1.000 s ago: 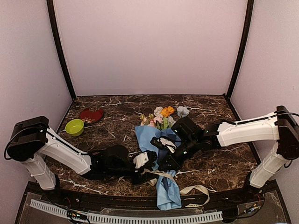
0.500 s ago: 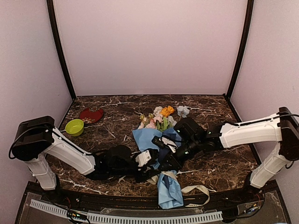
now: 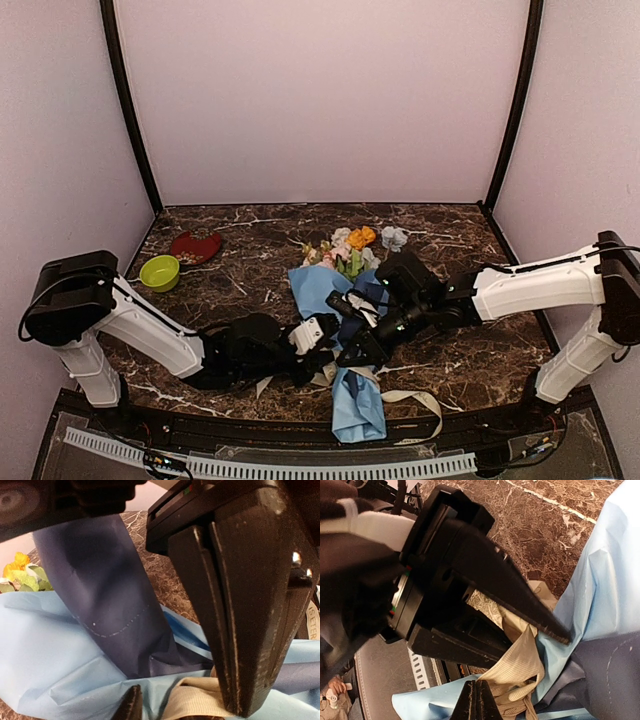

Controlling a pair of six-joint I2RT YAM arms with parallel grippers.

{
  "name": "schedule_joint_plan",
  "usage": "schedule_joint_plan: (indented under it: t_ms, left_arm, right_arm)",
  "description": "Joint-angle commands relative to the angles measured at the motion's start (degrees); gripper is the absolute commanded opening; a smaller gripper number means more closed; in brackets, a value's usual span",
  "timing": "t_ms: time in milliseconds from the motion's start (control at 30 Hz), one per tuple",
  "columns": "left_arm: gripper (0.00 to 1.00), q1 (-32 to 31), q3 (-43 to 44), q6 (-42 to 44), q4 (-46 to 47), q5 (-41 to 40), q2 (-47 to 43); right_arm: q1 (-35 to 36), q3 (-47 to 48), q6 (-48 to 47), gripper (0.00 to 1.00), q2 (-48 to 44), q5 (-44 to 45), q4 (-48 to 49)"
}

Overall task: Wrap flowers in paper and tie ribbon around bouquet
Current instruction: Cross the half-tied ribbon over the folded bouquet.

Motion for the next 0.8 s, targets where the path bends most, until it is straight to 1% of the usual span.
schedule_joint_plan:
  t_ms: [0,33,67,133,233,267,300,367,467,567,667,767]
  left_arm:
    - [0.18,-0.3,-0.8,0.4,4.3,-1.6,0.6]
    - [0.15,-0.4,-0.9,0.5,4.5,-1.6,0.6]
    - [0.12,-0.4,-0.9,0.6,4.5,-1.9,0.6]
    - [0.07,-0.5,-1.0,0.8,4.6,-2.3,0.6]
    - [0.03,-0.7,-1.1,1.1,4.7,-2.3,0.8]
    - [0.01,-0.8,-1.1,1.3,4.7,-2.4,0.8]
    - [0.01,-1.0,-1.2,1.3,4.8,-2.5,0.8]
    - [0.00,-1.2,-1.2,1.3,4.8,-2.8,0.9]
    - [0.00,-1.4,-1.3,1.3,4.9,-3.1,1.0]
    - [0.00,-1.6,-1.4,1.3,4.7,-3.0,1.1]
    - [0.00,-1.8,-1.4,1.2,4.2,-3.8,1.2]
    - [0.01,-1.8,-1.8,0.9,4.2,-3.8,1.1]
  right_arm:
    - [0.4,-0.1,0.1,0.00,-0.8,-2.6,2.1]
    - [0.4,0.1,-0.3,0.00,-1.0,-1.6,1.1]
    - [0.2,0.4,-0.7,0.05,-1.5,-0.8,0.2]
    - [-0.4,1.2,-1.3,0.21,-2.7,0.7,-1.9]
    - [-2.1,2.3,-1.3,0.30,-5.0,1.3,-3.1]
    - [-2.8,2.5,-1.0,0.31,-5.8,1.5,-3.1]
    - [-3.9,2.5,-0.2,0.31,-6.2,2.0,-2.8]
    - [-4.9,2.1,1.3,0.25,-6.4,3.2,-2.3]
    - [-5.1,2.2,1.4,0.16,-4.3,4.6,-3.6]
    - [-4.9,1.6,2.7,0.11,-1.8,4.3,-2.6]
    - [-4.5,2.0,2.8,0.08,-0.1,5.1,-2.4]
    - [-4.0,2.1,2.3,0.08,1.1,4.6,-2.0]
